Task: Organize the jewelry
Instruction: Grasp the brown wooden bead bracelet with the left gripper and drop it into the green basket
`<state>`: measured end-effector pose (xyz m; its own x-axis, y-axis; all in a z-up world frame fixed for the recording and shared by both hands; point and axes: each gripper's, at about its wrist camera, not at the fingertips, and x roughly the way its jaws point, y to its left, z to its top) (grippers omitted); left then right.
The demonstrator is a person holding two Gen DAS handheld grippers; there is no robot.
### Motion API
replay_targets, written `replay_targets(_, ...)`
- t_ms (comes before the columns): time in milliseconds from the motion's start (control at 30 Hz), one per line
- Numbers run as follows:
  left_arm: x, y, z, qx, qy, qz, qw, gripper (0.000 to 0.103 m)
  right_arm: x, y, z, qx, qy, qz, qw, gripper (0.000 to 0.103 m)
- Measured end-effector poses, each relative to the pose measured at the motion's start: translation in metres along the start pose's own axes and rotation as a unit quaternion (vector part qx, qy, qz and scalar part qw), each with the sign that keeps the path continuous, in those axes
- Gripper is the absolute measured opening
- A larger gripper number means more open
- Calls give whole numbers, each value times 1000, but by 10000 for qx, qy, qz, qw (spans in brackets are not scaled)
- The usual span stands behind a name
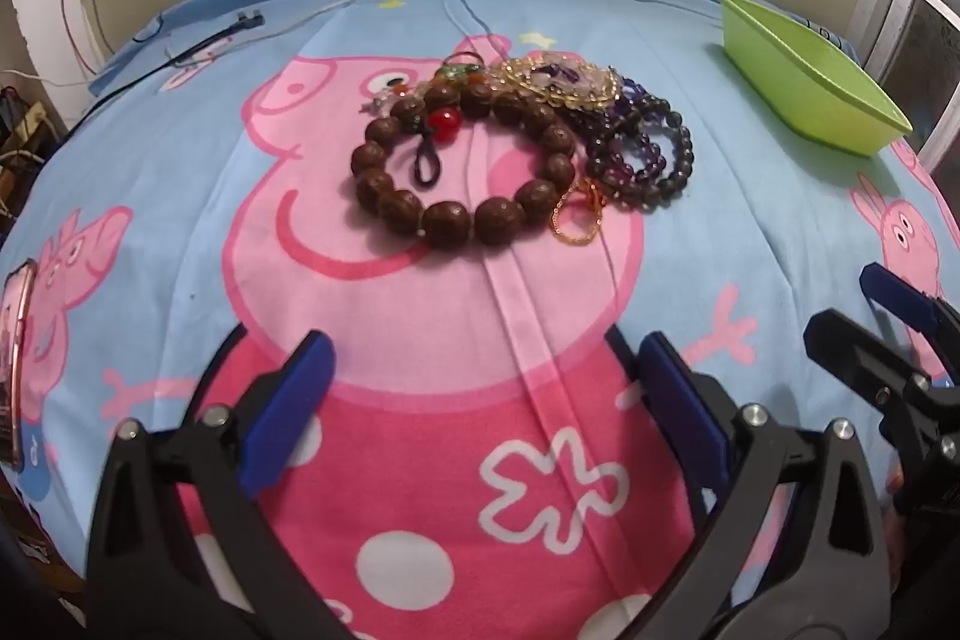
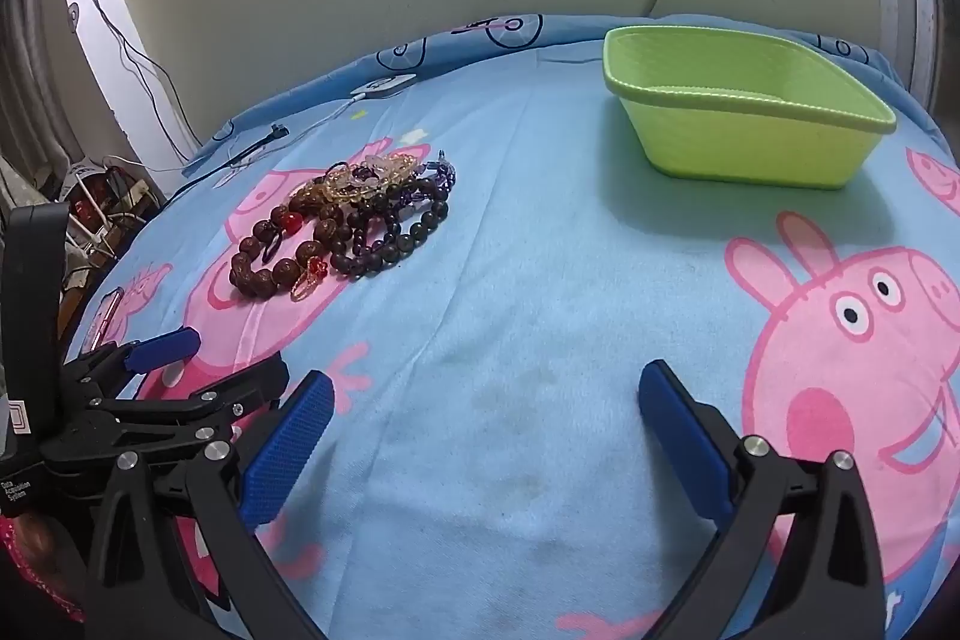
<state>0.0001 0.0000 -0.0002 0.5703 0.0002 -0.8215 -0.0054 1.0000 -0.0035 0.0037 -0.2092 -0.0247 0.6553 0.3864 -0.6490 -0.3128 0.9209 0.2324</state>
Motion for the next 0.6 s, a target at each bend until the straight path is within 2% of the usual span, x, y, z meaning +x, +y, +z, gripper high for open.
replay_targets(200,0,1,0,72,21,-56,10000,97,0,-1,0,-10,-14,-10,10000,85)
replay_targets(333,-11,2,-7,463,63,-302,9985,97,-3,-4,1,15,-48,84,10000,85)
replay_targets(433,-20,20,-3,401,-50,-426,9983,97,-4,0,2,-76,-62,257,9996,82)
replay_targets(467,-23,29,-1,313,-104,-449,9984,97,-6,2,4,-146,-107,266,9995,79)
replay_targets(533,-24,51,14,4,-87,-599,9982,96,-5,10,12,-391,-91,368,9985,54)
replay_targets(567,-23,61,23,-200,-68,-669,9975,91,-2,15,19,-482,-40,451,9978,50)
replay_targets(600,-22,69,28,-344,-52,-754,9965,84,1,19,25,-541,-1,531,9971,40)
